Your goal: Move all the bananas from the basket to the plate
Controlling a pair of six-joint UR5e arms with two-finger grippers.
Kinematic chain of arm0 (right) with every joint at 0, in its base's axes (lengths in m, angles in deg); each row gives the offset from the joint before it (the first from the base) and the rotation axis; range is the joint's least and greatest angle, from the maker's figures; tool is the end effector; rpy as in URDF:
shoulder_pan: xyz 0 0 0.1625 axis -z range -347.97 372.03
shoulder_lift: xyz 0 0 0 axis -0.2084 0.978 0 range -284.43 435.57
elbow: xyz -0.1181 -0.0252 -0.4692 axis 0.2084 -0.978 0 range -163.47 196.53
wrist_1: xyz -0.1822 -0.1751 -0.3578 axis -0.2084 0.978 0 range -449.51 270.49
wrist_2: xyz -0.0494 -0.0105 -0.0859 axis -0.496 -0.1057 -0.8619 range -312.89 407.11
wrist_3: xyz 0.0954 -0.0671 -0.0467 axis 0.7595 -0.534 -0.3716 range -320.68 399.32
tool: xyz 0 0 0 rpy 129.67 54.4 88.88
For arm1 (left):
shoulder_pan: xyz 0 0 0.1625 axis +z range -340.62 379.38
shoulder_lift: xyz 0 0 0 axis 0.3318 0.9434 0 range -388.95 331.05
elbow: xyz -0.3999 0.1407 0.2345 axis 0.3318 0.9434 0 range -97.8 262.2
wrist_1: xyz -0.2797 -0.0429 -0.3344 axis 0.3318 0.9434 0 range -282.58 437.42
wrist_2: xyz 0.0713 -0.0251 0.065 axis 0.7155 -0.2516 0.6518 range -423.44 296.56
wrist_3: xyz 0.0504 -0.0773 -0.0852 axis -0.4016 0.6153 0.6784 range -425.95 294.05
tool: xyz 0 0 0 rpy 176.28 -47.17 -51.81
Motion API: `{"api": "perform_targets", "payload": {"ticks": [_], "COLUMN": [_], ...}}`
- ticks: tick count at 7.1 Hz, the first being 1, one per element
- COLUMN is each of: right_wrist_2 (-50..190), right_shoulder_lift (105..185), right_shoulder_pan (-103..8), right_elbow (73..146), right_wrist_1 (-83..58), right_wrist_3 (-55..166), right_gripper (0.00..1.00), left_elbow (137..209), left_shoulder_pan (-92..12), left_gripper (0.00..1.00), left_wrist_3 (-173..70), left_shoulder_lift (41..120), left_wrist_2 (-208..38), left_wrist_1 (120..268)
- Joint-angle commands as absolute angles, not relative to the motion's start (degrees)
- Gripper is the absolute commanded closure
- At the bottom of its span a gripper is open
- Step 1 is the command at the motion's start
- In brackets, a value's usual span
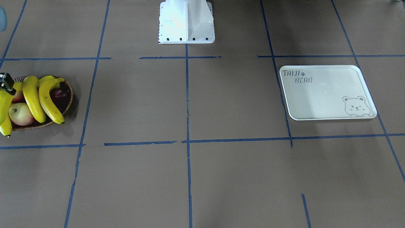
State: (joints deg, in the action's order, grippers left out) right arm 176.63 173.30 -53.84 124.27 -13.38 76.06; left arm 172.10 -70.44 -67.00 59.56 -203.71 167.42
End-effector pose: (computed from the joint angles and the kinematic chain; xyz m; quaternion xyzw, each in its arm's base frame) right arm -0.1460 -0.4563 0.6183 0.0003 -0.3838 0.0316 0.9229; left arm -0.0350 -0.5020 0.7415 -0.0094 0.4248 0.0039 0.9052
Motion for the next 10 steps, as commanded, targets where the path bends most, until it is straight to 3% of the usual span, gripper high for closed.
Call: {"api": "perform_targets", "payload": {"ticks": [1,10], "right_wrist_2": [176.7,179.7], "right_shoulder_lift": [175.1,171.7], "right_shoulder_pan": [-55.4,-62.2], "right_elbow": [127.0,137.6], "right_wrist_1": [-13.3,-9.9], "right_wrist_3": [76.0,76.0], "right_gripper": [0.99,1.00], "left_elbow": [172.0,172.1], "left_shoulder_pan": [-70.4,-70.4], "left_gripper": [0.00,0.00], "left_wrist_3": [-67.0,-67.0], "left_shoulder_lift": [59.6,59.6], "left_wrist_2": [-204.6,-206.9], "left_wrist_1": [167.4,167.4]}}
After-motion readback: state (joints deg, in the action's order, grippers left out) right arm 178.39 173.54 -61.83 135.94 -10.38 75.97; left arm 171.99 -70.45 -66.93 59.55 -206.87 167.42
